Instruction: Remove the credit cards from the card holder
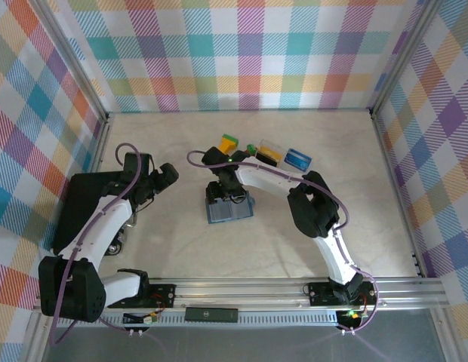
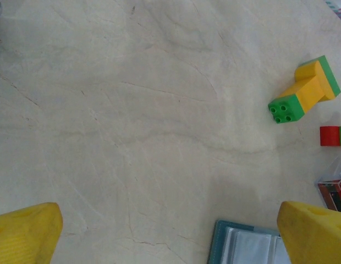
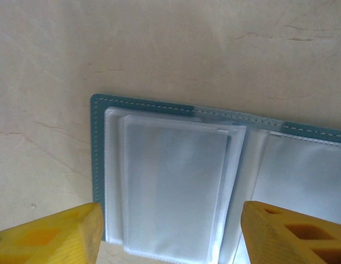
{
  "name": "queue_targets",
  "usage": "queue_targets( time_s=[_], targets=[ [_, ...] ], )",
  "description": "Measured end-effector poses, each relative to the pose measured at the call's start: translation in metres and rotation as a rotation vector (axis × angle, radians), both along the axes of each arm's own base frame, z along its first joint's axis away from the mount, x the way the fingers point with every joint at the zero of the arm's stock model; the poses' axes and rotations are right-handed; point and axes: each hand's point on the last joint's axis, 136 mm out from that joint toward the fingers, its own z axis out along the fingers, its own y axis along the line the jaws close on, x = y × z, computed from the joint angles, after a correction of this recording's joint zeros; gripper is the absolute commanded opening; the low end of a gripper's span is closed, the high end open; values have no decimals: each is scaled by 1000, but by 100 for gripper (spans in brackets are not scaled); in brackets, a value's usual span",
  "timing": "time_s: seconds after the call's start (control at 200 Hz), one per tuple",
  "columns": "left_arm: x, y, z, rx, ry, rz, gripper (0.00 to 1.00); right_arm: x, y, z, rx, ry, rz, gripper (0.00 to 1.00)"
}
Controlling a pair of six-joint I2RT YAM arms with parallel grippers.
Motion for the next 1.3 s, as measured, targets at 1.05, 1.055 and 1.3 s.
queue_targets(
  time_s=[1.05,1.055,1.3],
  targets=[
    [0,-14,-5,-20,1,-100,100,-5,-6,-31,-19,62,-29,54],
    [0,-14,-5,-20,1,-101,100,-5,-5,-31,-18,62,-28,54],
    [4,-31,-16,-113,21,-144,95,-4,-9,-31,15,70,-49,46]
  ],
)
